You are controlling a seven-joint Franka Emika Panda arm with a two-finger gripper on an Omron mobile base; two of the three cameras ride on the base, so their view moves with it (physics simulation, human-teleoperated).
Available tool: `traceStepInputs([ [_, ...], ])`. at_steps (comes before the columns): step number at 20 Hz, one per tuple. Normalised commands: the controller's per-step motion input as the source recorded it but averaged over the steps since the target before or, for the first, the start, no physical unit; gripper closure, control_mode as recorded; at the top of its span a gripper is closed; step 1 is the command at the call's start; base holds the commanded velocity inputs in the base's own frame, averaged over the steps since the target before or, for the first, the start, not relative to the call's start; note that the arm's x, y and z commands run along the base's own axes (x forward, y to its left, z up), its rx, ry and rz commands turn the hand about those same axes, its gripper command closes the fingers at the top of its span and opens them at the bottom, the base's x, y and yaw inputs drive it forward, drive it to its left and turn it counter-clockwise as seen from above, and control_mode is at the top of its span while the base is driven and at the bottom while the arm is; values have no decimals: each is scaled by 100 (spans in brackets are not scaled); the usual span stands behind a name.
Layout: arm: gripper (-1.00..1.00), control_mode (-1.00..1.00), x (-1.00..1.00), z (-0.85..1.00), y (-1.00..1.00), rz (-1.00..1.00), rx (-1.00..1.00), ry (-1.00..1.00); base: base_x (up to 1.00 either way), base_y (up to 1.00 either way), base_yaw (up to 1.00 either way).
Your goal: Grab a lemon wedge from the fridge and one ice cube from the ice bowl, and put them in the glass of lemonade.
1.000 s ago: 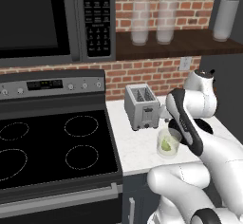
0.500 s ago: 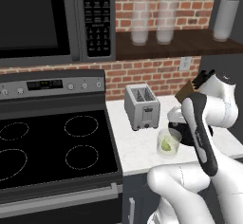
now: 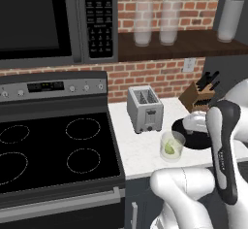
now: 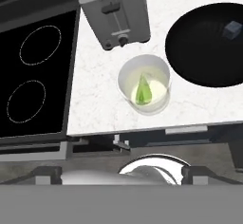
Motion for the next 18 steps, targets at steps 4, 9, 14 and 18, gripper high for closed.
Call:
traceStepInputs([
  [4, -100, -100, -13, 93, 0, 0, 9, -16, 0, 0, 0],
  [9, -100, -100, 0, 100, 19, 0, 8, -13, 0, 0, 0],
  [14, 100, -100, 9, 21, 87, -5, -6, -11, 0, 0, 0],
  [18, 100, -100, 3, -26, 52, -11, -5, -16, 0, 0, 0],
])
